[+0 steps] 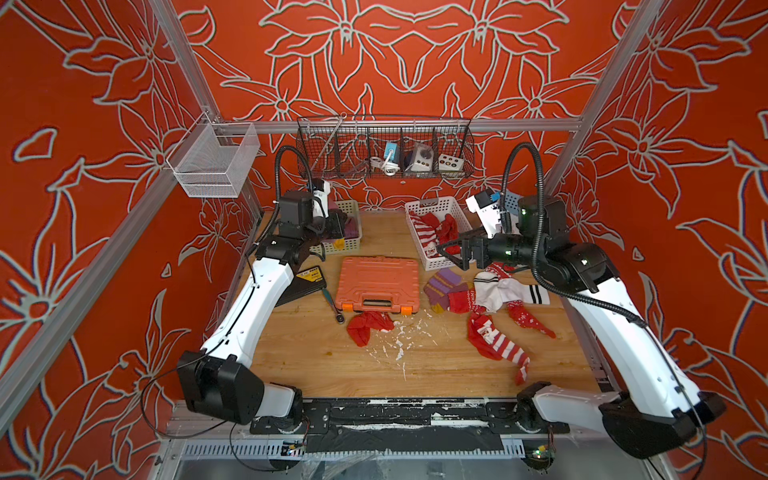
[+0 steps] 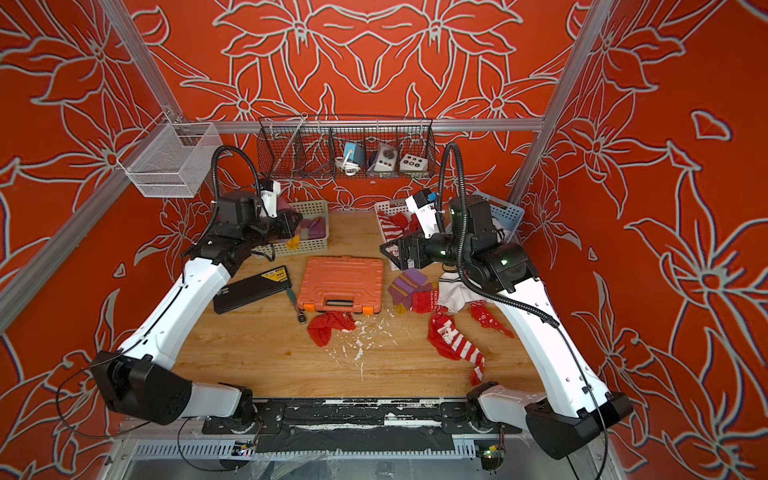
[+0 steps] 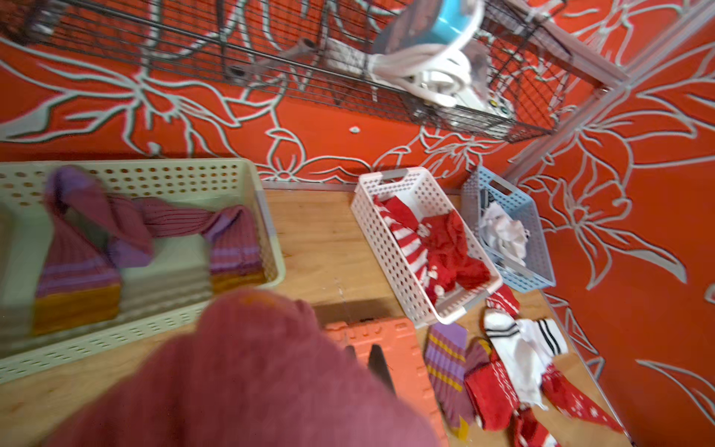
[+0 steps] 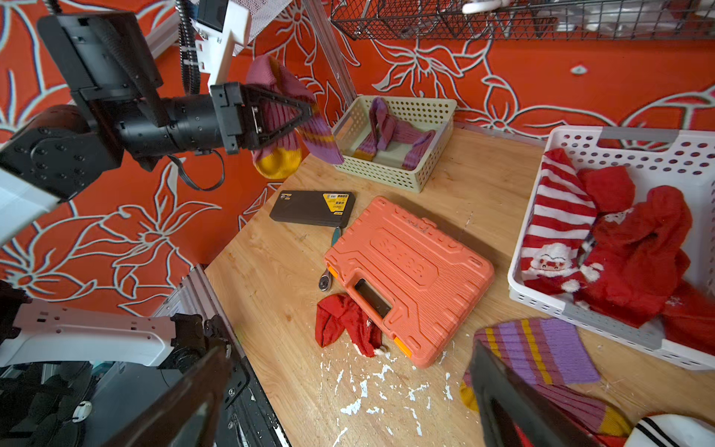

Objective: Sort the socks into the basket by color
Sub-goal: Place the sock in the bin.

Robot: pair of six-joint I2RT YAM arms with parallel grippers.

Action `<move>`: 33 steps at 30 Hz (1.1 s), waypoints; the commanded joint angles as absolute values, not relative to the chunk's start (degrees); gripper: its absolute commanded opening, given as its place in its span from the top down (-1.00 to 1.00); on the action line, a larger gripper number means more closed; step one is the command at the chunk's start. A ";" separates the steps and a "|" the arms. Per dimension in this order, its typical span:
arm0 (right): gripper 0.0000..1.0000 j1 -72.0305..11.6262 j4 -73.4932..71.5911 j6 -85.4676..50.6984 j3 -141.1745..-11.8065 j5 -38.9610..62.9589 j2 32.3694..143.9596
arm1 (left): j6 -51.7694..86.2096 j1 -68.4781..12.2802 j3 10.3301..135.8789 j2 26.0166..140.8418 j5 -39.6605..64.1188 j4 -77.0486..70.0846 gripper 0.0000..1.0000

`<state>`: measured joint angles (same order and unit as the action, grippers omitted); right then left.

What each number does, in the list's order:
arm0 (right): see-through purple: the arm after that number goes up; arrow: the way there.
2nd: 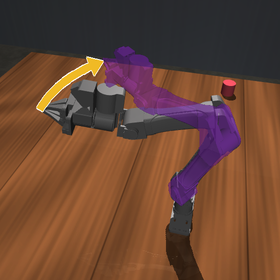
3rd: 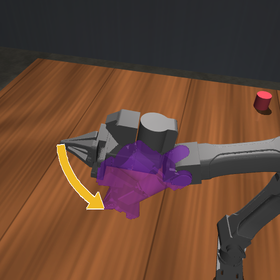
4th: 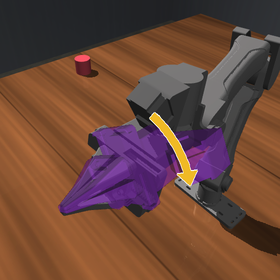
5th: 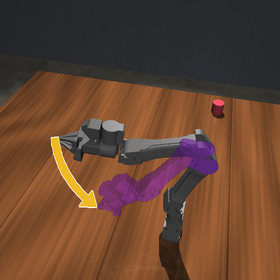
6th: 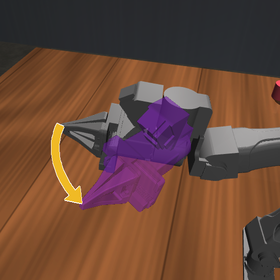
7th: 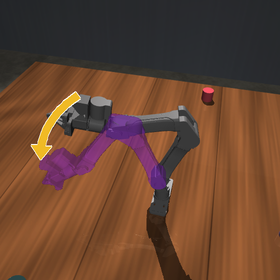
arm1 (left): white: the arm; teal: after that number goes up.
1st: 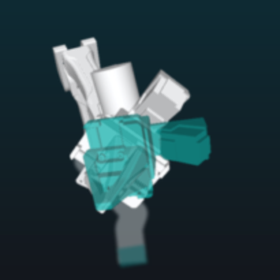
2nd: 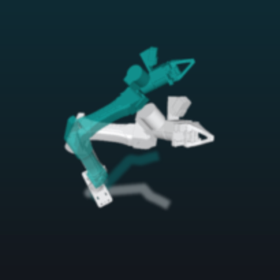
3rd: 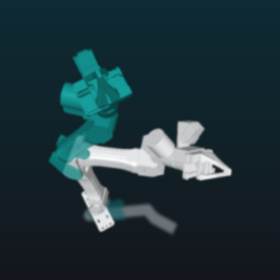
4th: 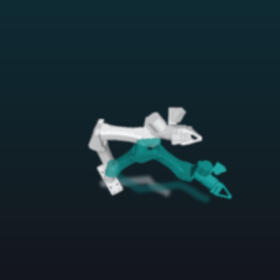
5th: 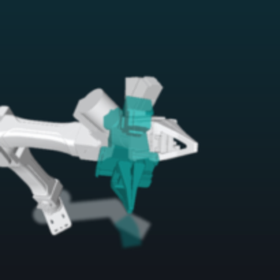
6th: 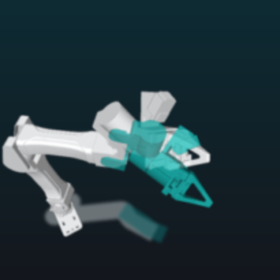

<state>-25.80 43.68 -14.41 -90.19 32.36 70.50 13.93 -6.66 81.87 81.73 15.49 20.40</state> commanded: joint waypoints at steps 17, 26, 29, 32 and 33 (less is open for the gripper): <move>-0.96 -19.72 43.28 -14.42 -91.67 32.21 76.20 | 11.59 5.02 104.36 108.88 12.70 22.30 1.00; -0.96 -17.67 43.62 -14.33 -94.85 32.69 80.46 | 13.77 7.73 110.89 116.90 12.42 22.79 1.00; -0.96 -17.36 43.55 -14.33 -95.94 33.05 81.97 | 13.81 8.10 113.29 119.39 13.33 23.55 1.00; -0.96 -17.14 43.56 -14.49 -96.82 33.48 83.50 | 13.71 8.09 116.81 122.41 13.90 25.88 1.00; -0.96 -17.14 43.55 -14.50 -97.15 33.62 83.96 | 13.80 8.09 117.89 123.21 14.31 26.65 1.00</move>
<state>-17.58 43.77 -14.52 -94.65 32.56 82.26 13.56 8.16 113.91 120.22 12.97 24.97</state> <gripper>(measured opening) 0.980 0.056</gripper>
